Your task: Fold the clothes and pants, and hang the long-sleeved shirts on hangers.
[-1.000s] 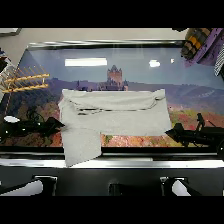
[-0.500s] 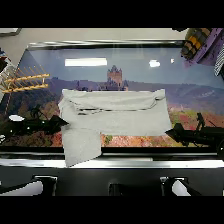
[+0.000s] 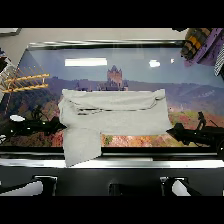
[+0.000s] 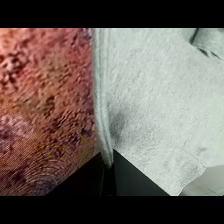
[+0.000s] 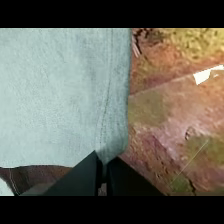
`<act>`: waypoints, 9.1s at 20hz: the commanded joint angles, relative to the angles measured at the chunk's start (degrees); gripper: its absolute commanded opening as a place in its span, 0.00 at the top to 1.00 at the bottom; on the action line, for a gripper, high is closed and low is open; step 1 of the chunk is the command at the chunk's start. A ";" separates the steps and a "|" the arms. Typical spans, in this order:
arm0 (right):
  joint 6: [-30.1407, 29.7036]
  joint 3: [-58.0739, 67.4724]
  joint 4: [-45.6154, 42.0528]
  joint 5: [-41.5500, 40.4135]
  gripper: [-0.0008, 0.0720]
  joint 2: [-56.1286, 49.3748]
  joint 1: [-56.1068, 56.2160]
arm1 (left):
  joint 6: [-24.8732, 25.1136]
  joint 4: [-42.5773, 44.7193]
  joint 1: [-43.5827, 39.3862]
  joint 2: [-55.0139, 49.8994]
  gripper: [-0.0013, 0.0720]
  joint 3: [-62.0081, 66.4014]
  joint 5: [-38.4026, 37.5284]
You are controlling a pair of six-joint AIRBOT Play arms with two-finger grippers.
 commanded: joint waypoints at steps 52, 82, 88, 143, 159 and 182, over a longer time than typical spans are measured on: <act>29.40 68.67 -30.47 11.15 0.94 -37.94 30.69 | -18.88 30.49 -10.82 -21.66 0.96 53.51 16.20; 35.26 68.83 -35.28 -20.04 0.37 -44.50 31.12 | -14.21 34.27 -8.24 -27.15 0.43 55.17 -10.10; 31.50 68.70 -44.87 -16.48 0.34 -27.45 21.70 | -12.52 30.36 3.54 -14.40 0.42 52.68 -15.96; 10.12 21.55 -10.43 -5.62 0.32 -20.74 10.51 | 0.24 10.58 14.99 15.67 0.96 -16.06 -6.08; 11.65 18.71 -11.08 -8.37 0.34 -20.72 11.06 | 0.02 10.56 14.99 15.67 0.96 -16.06 -6.01; 20.15 14.73 -17.44 -20.46 0.94 0.92 11.08 | -16.00 13.42 14.99 32.70 0.96 -0.85 -21.90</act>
